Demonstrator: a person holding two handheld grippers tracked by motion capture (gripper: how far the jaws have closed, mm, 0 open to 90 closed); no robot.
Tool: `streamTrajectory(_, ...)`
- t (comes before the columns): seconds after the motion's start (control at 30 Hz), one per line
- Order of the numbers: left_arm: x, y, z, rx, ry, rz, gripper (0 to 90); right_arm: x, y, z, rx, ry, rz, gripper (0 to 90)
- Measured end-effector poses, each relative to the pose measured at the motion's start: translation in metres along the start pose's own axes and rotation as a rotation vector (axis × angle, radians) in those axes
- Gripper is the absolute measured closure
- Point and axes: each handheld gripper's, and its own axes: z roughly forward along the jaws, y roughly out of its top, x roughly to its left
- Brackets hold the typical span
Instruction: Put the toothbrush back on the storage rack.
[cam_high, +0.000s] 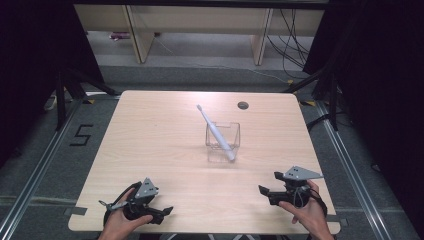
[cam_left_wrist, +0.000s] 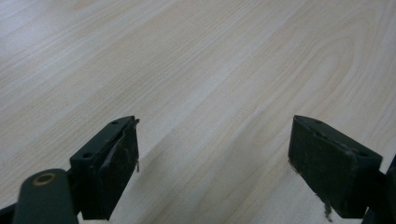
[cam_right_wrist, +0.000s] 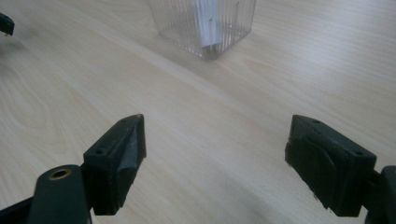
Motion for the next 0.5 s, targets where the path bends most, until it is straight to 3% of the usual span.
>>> streamTrajectory(0.03,0.000,0.000,0.000,0.000,0.001,0.000,15.5,0.003,-0.001,0.000,0.002,-0.001,0.029,20.3)
streamTrajectory(0.07,0.000,0.000,0.000,0.000,0.001,0.000,15.5,0.001,-0.002,-0.001,0.003,-0.005,-0.001,20.3)
streamTrajectory(0.1,0.000,0.000,0.000,0.000,0.001,0.000,15.5,0.003,-0.003,-0.002,0.010,0.000,0.029,20.3)
streamTrajectory(0.13,0.000,0.000,0.000,0.000,0.001,0.000,15.5,0.001,-0.004,-0.003,0.008,-0.008,-0.003,20.2)
streamTrajectory(0.23,0.000,0.000,0.000,-0.001,-0.006,-0.003,15.5,0.003,-0.006,-0.004,0.008,-0.002,0.020,20.2)
streamTrajectory(0.27,0.000,0.000,0.000,-0.002,-0.006,-0.003,15.5,0.001,-0.007,-0.006,0.019,-0.016,-0.003,20.1)
streamTrajectory(0.3,0.000,0.000,0.000,0.000,0.000,0.000,15.5,0.003,-0.008,-0.006,0.030,-0.011,0.023,20.0)
streamTrajectory(0.33,0.000,0.000,0.000,0.000,0.000,0.002,15.5,0.001,-0.009,-0.007,0.028,-0.023,-0.002,20.1)
streamTrajectory(0.37,0.000,0.000,0.000,-0.007,-0.001,0.000,15.5,0.003,-0.011,-0.007,0.029,-0.010,0.034,20.0)
streamTrajectory(0.4,0.000,0.000,0.000,-0.006,0.000,-0.001,15.5,0.000,-0.011,-0.007,0.032,-0.019,0.000,20.1)
streamTrajectory(0.43,0.000,0.000,0.000,-0.008,-0.006,-0.004,15.5,0.003,-0.012,-0.008,0.042,-0.011,0.034,20.0)
streamTrajectory(0.47,-0.001,0.000,0.000,-0.007,-0.008,-0.006,15.5,0.001,-0.013,-0.008,0.036,-0.010,0.005,20.1)
streamTrajectory(0.5,0.000,0.000,0.001,-0.003,-0.001,-0.001,15.5,0.003,-0.014,-0.008,0.038,-0.010,0.034,20.1)
